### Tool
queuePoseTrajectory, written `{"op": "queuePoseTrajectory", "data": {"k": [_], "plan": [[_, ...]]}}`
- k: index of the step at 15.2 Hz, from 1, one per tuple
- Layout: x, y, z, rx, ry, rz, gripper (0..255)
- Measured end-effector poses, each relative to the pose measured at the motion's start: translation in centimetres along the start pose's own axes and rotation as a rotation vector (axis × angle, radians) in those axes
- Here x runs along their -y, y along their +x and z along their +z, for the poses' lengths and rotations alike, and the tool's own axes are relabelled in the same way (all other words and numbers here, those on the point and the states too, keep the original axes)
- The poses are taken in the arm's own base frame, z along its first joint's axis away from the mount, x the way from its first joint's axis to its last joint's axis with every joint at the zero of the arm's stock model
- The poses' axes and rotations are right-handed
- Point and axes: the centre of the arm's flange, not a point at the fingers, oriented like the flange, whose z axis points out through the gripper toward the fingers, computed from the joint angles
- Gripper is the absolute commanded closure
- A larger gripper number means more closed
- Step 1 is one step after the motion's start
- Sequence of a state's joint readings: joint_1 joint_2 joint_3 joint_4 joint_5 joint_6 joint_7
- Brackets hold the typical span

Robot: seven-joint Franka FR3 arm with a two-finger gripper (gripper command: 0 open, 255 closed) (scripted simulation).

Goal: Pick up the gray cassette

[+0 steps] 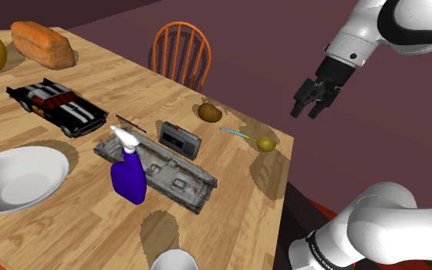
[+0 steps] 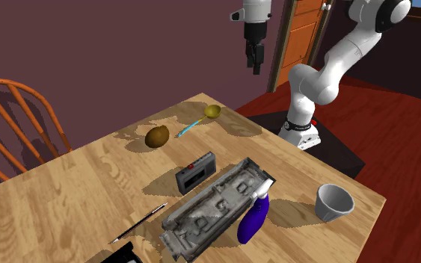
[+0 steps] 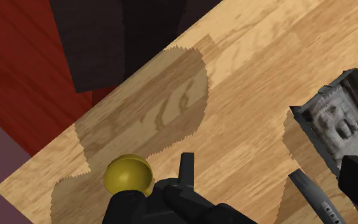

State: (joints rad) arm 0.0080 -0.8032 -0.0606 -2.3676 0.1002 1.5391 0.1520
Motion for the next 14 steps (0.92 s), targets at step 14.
{"op": "queuePoseTrajectory", "data": {"k": [14], "plan": [[9.2,8.9,10.0,0.015,-0.037,-0.039,0]]}}
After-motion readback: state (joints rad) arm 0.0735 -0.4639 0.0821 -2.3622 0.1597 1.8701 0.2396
